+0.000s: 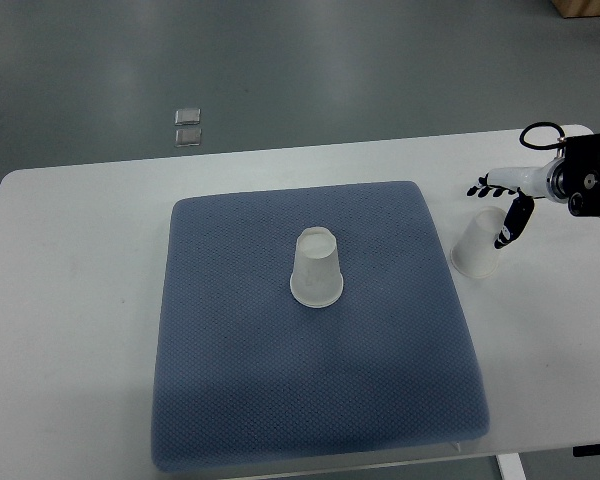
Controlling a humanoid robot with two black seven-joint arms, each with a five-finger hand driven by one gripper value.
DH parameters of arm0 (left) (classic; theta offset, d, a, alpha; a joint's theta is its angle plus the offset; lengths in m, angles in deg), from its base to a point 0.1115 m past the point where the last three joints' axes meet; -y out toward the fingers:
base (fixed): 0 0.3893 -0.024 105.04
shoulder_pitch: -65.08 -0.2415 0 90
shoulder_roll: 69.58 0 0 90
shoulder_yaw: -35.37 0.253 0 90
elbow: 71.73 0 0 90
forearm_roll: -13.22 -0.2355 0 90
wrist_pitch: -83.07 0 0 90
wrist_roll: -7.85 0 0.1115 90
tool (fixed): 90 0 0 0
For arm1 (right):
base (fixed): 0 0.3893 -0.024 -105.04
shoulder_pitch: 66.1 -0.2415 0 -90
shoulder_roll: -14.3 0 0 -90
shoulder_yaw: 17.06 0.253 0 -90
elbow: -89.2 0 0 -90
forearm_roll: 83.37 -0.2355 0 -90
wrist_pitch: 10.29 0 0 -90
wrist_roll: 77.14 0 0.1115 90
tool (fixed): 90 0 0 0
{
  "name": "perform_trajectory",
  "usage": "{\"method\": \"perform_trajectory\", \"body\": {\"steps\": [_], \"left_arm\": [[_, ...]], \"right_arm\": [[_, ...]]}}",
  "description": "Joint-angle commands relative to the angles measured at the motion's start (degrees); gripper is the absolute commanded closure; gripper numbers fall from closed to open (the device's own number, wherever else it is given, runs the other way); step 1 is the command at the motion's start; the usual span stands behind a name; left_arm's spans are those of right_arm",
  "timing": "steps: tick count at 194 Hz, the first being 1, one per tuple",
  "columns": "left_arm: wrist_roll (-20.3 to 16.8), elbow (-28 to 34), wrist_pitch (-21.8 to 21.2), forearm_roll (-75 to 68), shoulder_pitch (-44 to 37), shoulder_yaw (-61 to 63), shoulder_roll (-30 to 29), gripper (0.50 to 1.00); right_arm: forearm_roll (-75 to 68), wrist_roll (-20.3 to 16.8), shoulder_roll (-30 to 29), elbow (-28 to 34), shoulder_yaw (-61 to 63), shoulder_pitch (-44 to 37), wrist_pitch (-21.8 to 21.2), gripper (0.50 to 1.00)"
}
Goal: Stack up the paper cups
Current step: 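Close the right hand's fingers around the white paper cup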
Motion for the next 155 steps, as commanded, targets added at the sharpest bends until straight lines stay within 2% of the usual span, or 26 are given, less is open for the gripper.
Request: {"method": "perform_trajectory", "body": {"steps": [1, 34, 52, 88, 119, 137, 155], "left_arm": [[0.02, 0.0, 0.0, -0.01, -0.06, 0.0, 0.0, 0.5], [0.02, 0.0, 0.0, -0.01, -0.06, 0.0, 0.0, 0.5], [0.02, 0.0, 0.0, -0.01, -0.06, 0.0, 0.0, 0.5], [0.02, 0.0, 0.0, -0.01, -0.06, 0.0, 0.0, 0.5], [0.02, 0.0, 0.0, -0.01, -0.06, 0.0, 0.0, 0.5], [0.02, 0.0, 0.0, -0.01, -0.06, 0.0, 0.0, 0.5], [0.02, 0.0, 0.0, -0.01, -0.06, 0.0, 0.0, 0.5]], "right_arm": [[0.0, 0.0, -0.01, -0.15, 0.0, 0.33, 0.01, 0.589], [0.0, 0.0, -0.1, -0.24, 0.0, 0.42, 0.01, 0.599], [0.0, 0.0, -0.1, -0.15, 0.0, 0.42, 0.01, 0.628], [0.0, 0.0, -0.1, -0.24, 0.0, 1.21, 0.01, 0.654], [0.0, 0.0, -0.1, -0.24, 0.0, 1.56, 0.45, 0.662], [0.0, 0.0, -0.1, -0.24, 0.0, 1.65, 0.62, 0.685], [0.0, 0.0, -0.1, -0.24, 0.0, 1.65, 0.62, 0.738]]}}
